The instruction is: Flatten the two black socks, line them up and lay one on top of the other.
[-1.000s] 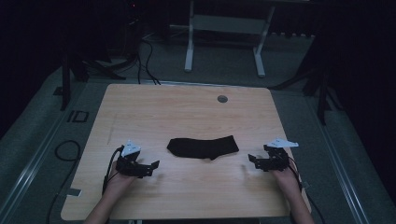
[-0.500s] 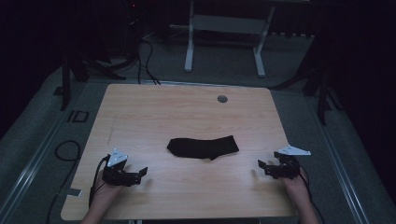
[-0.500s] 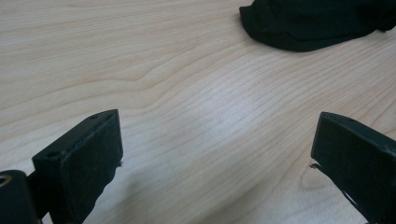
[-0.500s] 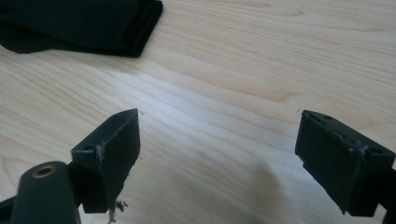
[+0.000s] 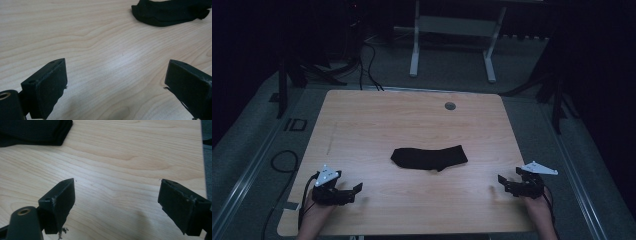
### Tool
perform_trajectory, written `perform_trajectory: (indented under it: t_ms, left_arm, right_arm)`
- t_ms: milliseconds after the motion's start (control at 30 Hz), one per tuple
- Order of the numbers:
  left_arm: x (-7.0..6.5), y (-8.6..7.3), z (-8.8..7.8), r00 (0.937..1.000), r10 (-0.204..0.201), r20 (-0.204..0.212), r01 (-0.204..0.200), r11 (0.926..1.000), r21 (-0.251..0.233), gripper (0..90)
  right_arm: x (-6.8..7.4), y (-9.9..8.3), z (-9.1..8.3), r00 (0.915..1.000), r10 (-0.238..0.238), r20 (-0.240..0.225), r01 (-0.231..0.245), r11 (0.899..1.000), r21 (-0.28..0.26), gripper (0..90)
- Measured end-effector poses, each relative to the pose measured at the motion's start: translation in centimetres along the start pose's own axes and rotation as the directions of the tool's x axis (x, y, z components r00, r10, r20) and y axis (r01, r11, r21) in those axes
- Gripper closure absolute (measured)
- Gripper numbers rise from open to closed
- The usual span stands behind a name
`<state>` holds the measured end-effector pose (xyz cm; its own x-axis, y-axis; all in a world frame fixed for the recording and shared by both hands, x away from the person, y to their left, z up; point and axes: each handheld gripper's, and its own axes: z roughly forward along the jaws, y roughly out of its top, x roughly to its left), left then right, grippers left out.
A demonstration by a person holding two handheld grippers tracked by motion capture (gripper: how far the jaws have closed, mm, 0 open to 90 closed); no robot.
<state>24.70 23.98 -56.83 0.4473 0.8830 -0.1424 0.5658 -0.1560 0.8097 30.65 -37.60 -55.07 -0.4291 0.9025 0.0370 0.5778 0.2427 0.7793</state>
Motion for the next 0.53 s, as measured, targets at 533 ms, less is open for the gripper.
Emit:
perform_trajectory:
  t_ms: [533]
  left_arm:
    - [0.23, -0.71, -0.17, 0.9989, -0.047, -0.005, 0.047, 0.9984, -0.032, 4.4]
  right_arm:
    - [0.03, -0.63, 0.05, 0.9993, 0.005, 0.038, -0.005, 1.000, -0.008, 14.1]
